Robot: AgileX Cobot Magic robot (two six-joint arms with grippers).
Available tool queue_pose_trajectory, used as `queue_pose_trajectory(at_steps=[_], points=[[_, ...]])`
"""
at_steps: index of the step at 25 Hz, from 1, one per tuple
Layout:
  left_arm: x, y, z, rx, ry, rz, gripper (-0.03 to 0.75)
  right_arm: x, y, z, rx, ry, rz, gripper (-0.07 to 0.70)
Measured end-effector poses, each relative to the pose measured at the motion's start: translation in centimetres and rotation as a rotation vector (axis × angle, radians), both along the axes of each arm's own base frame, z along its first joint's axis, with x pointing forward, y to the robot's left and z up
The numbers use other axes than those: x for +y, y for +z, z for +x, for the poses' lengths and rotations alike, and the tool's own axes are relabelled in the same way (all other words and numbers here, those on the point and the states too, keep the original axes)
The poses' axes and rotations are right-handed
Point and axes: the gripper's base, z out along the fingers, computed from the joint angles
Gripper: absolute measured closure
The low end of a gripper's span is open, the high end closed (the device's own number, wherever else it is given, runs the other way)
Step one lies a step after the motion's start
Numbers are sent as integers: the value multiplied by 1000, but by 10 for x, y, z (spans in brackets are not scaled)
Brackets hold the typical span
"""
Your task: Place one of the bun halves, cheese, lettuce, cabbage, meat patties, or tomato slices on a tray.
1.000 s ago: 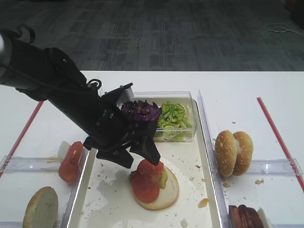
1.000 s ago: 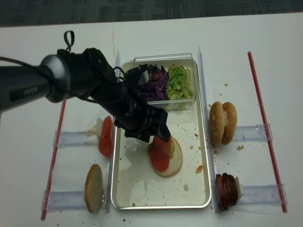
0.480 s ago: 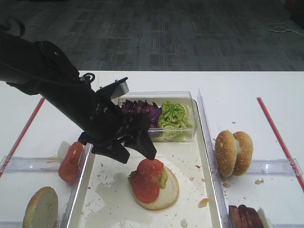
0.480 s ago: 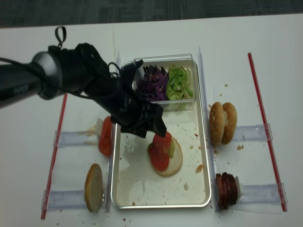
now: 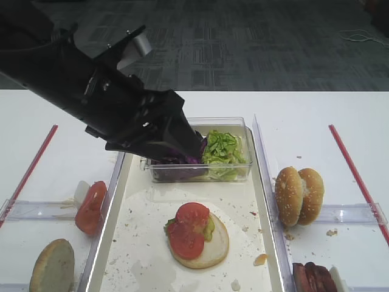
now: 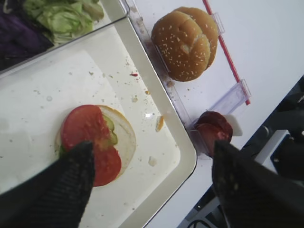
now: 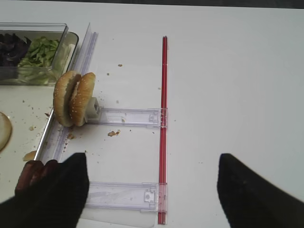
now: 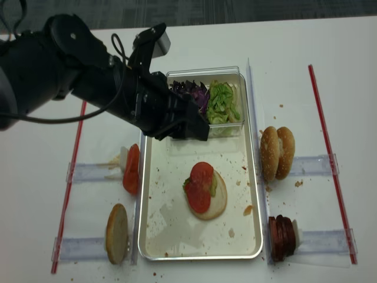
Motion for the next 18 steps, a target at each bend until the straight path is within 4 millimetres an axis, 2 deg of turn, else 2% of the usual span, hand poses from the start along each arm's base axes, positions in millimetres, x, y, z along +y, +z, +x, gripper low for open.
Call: queue_pose_trajectory(at_steps=[2,11,14,18], points=[[4,-1,-1,-9,2,49,204,0,0,0,0,0,0,41],[38,-18,8,-87,62,478,204,0,0,0,0,0,0,41],[47,-19,11,-105,93,570,204,0,0,0,0,0,0,41],[50,-19,11,-102,112,594,204,0,0,0,0,0,0,41]])
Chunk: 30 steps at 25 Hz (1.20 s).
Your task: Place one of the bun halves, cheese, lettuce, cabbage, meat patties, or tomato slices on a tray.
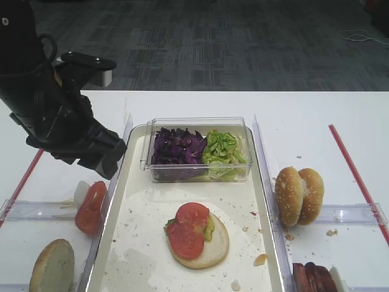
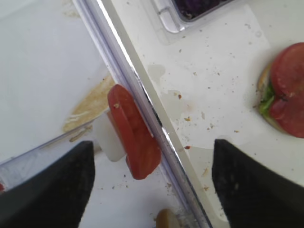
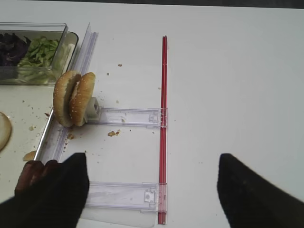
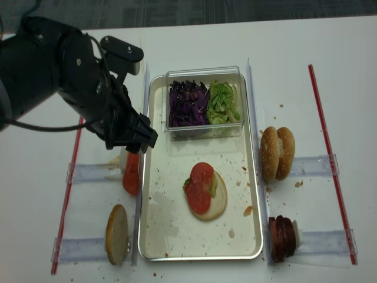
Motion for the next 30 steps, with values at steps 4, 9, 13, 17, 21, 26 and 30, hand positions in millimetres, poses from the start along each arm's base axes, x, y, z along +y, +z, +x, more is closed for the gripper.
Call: queue_pose_trajectory(at_steps=[4,9,13,17,21,26,30], points=[[8,0,3,2,50,-4,204,0,0,0,0,0,0,41],[56,0,19,1,227,-1,204,0,0,0,0,0,0,41],[101,0,26,5,370,15,204,0,0,0,0,0,0,41],[126,-1,25,22,450,25,204,0,0,0,0,0,0,41],[131,-1,24,36,443,48,204,0,0,0,0,0,0,41],[132,-12,12,119,434,86,204,0,0,0,0,0,0,41],[132,-25,-13,181,430,99,204,0,0,0,0,0,0,41]])
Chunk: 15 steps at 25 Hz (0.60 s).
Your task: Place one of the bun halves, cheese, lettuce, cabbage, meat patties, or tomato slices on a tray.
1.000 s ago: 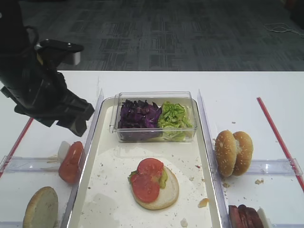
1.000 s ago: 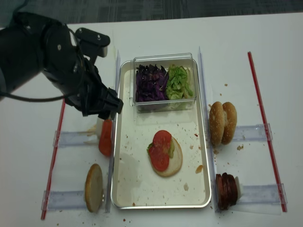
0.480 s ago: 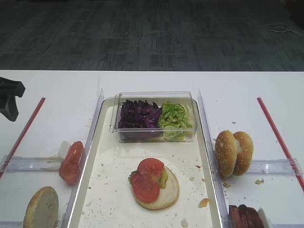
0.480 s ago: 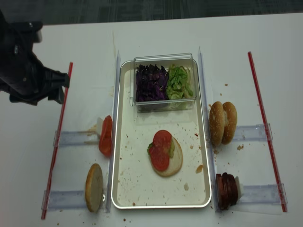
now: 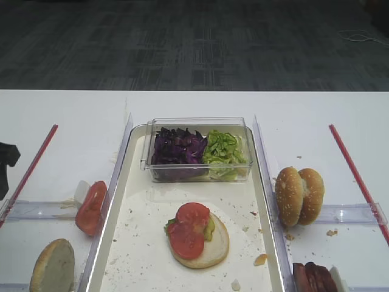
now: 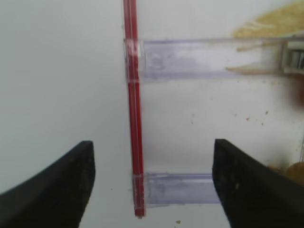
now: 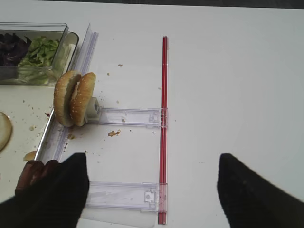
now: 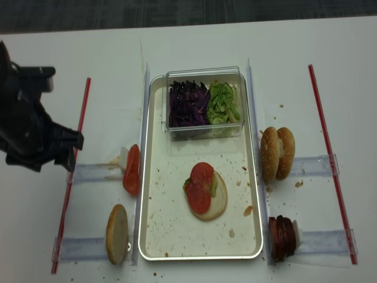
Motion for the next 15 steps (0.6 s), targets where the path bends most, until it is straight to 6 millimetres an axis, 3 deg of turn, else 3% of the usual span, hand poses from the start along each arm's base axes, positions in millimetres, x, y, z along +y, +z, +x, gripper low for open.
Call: queue_pose_trajectory(at_steps=[8,15], points=[[-1,-6,-65,-12,12,-2,204,0,0,0,0,1,-2,41],[-1,-22,-108,4,13,-2,204,0,0,0,0,1,-2,41]])
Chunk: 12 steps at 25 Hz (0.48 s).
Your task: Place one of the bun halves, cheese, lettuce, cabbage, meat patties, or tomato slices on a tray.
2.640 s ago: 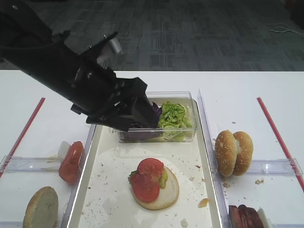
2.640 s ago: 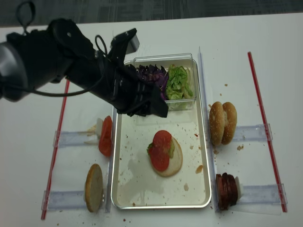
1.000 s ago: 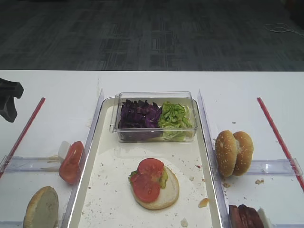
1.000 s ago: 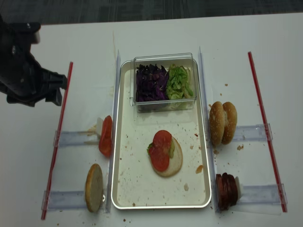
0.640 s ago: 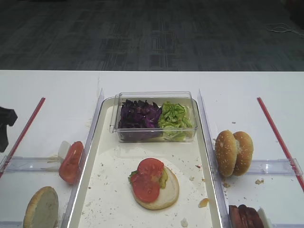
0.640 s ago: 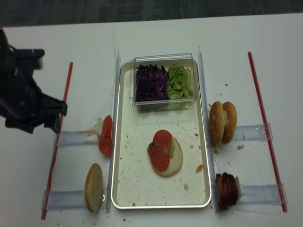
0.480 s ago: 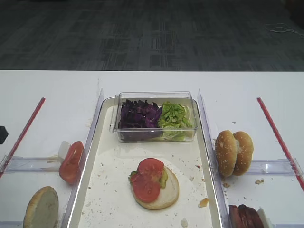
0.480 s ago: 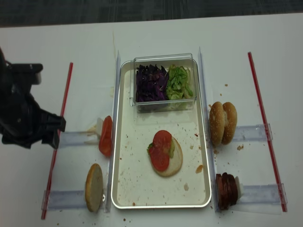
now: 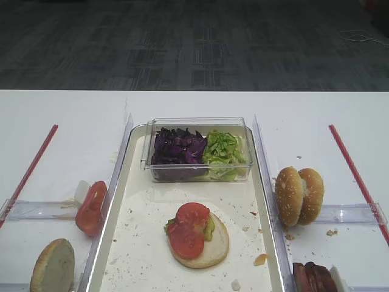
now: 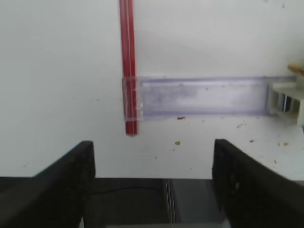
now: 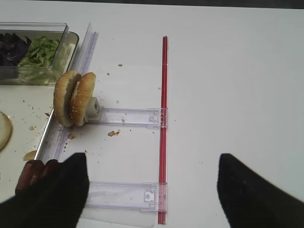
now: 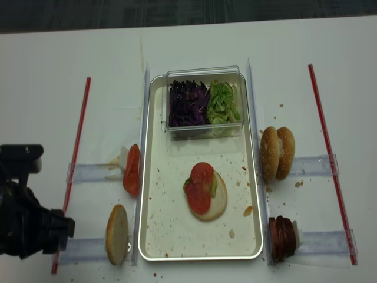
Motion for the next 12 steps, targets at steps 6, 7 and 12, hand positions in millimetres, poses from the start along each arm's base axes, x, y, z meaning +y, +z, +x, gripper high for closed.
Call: queue_pose_trajectory(at_steps=[6,7,12], points=[[-1,12,-16,-92,8,-5,204,0,0,0,2,0,0,41],[-1,14,-19,-109,12,-11,204,0,0,0,2,0,0,41],[-3,28,-35,-183,19,-25,204,0,0,0,2,0,0,41]])
